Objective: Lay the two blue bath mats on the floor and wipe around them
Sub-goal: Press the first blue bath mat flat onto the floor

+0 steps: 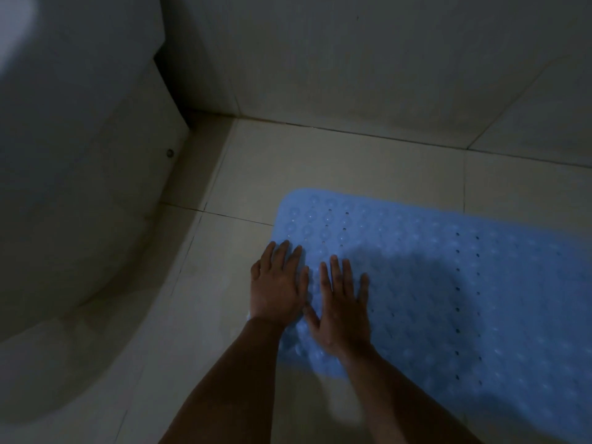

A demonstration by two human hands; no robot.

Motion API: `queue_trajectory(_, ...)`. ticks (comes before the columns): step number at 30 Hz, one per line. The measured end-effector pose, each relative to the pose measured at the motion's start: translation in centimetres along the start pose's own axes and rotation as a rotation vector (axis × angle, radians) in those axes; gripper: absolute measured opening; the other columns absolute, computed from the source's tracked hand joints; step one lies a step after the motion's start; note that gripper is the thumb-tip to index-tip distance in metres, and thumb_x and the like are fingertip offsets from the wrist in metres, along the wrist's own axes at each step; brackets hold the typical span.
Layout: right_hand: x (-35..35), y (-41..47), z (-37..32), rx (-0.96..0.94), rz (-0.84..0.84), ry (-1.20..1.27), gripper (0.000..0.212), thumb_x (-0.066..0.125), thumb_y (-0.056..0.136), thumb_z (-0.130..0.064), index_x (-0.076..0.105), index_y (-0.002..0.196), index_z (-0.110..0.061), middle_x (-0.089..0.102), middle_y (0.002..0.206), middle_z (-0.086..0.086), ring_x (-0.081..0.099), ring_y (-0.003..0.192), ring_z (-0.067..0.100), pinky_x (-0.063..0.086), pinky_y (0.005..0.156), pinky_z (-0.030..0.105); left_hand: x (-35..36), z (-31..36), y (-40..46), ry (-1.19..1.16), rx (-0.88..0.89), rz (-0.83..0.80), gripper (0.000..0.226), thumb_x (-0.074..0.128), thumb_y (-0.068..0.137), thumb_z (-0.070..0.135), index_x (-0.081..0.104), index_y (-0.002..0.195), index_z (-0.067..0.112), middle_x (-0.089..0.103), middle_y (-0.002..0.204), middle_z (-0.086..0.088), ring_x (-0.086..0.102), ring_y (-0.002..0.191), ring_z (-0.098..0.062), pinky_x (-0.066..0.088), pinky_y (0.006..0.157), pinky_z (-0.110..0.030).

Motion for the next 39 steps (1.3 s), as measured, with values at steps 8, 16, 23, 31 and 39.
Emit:
queue_trajectory(8,0.0,0.3,0.0,-0.011,0.000,0.007,0.089,0.011,0.098,-0.072,0.010,0.165,-0.014,-0.005,0.173,0.012,-0.008,0.159,0.033,0.002,0.125,0.065,-0.4,-0.7,0.4,-0.023,-0.038,0.009,0.057,0.027,0.105,0.051,0.050,0.150,0.023,0.045,0.160,-0.006,0.031,0.153,-0.029,0.034,0.117,-0.052)
queue_trajectory(16,0.5,0.2,0.3,-0.034,0.027,0.021,0.089,0.014,0.098,-0.073,0.010,0.165,-0.014,-0.004,0.173,0.012,-0.005,0.159,0.033,0.003,0.125,0.065,0.0,-0.9,0.2,-0.044,-0.028,0.020,0.060,0.024,0.105,0.052,0.049,0.151,0.022,0.043,0.160,-0.007,0.028,0.154,-0.028,0.032,0.118,-0.051)
queue_trajectory(23,-0.9,0.8,-0.1,-0.004,-0.038,0.151,0.081,0.011,0.098,-0.069,0.013,0.164,-0.022,0.003,0.173,0.007,-0.003,0.160,0.027,0.001,0.125,0.062,-1.4,0.0,-1.9,-0.019,-0.012,0.031,0.053,0.032,0.106,0.046,0.050,0.149,0.021,0.046,0.158,-0.007,0.031,0.153,-0.030,0.036,0.115,-0.053)
queue_trajectory(31,-9.9,1.2,9.1,0.076,0.171,0.465,0.063,0.048,0.097,-0.027,0.034,0.158,-0.018,0.056,0.144,0.017,0.055,0.130,0.035,0.050,0.104,0.050,0.5,7.9,-3.6,-0.104,0.115,0.005,0.055,0.036,0.100,0.044,0.060,0.143,0.019,0.053,0.153,-0.011,0.041,0.147,-0.036,0.043,0.110,-0.055)
queue_trajectory(39,-10.4,-2.5,19.2,0.259,0.325,0.437,0.059,0.053,0.099,-0.026,0.038,0.156,-0.015,0.045,0.153,0.014,0.042,0.143,0.033,0.042,0.113,0.050,7.3,16.9,-2.5,0.025,0.259,-0.125,0.065,0.033,0.104,0.051,0.034,0.160,0.020,0.023,0.170,-0.012,0.012,0.158,-0.039,0.015,0.121,-0.069)
Point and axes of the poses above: each hand's wrist, its own y-axis towards the middle knuckle, its own x-axis out of the palm, z = x × y, the point moved 5 cm from there along y, towards the middle knuckle
